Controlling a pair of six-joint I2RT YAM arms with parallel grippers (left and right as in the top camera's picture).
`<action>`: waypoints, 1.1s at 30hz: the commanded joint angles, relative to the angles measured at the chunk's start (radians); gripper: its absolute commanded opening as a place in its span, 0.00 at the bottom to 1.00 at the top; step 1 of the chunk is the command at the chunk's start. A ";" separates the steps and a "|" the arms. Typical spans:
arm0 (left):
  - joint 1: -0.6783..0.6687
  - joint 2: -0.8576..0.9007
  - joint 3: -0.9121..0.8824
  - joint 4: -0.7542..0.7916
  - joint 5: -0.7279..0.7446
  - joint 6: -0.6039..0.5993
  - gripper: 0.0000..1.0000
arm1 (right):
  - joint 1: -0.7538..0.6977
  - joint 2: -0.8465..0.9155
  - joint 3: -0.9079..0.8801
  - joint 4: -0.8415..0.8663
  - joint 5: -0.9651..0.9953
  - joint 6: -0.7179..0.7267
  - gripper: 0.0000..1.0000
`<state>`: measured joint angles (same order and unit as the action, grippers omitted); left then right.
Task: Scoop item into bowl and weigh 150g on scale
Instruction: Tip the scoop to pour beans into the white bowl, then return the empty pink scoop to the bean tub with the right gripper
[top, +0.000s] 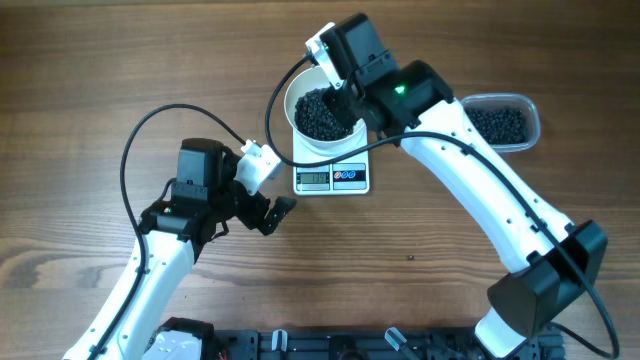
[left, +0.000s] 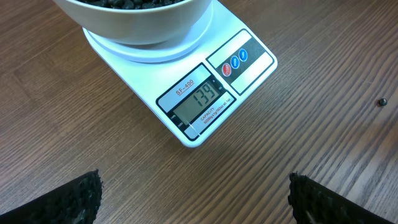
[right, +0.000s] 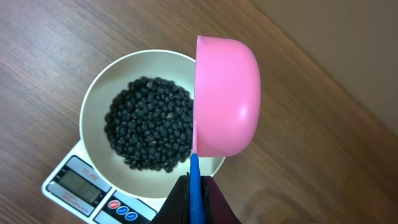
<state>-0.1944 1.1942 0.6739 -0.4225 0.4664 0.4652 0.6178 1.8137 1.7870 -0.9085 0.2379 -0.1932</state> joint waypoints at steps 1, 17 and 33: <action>0.002 0.001 -0.006 0.000 0.015 -0.006 1.00 | 0.004 -0.021 0.020 0.008 0.061 -0.032 0.04; 0.002 0.001 -0.006 0.000 0.015 -0.006 1.00 | -0.347 -0.137 0.023 -0.118 -0.222 0.222 0.04; 0.002 0.001 -0.006 0.000 0.015 -0.006 1.00 | -0.673 -0.069 -0.108 -0.378 -0.146 0.167 0.04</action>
<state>-0.1944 1.1942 0.6739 -0.4221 0.4664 0.4652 -0.0448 1.6981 1.7164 -1.2972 0.0544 -0.0124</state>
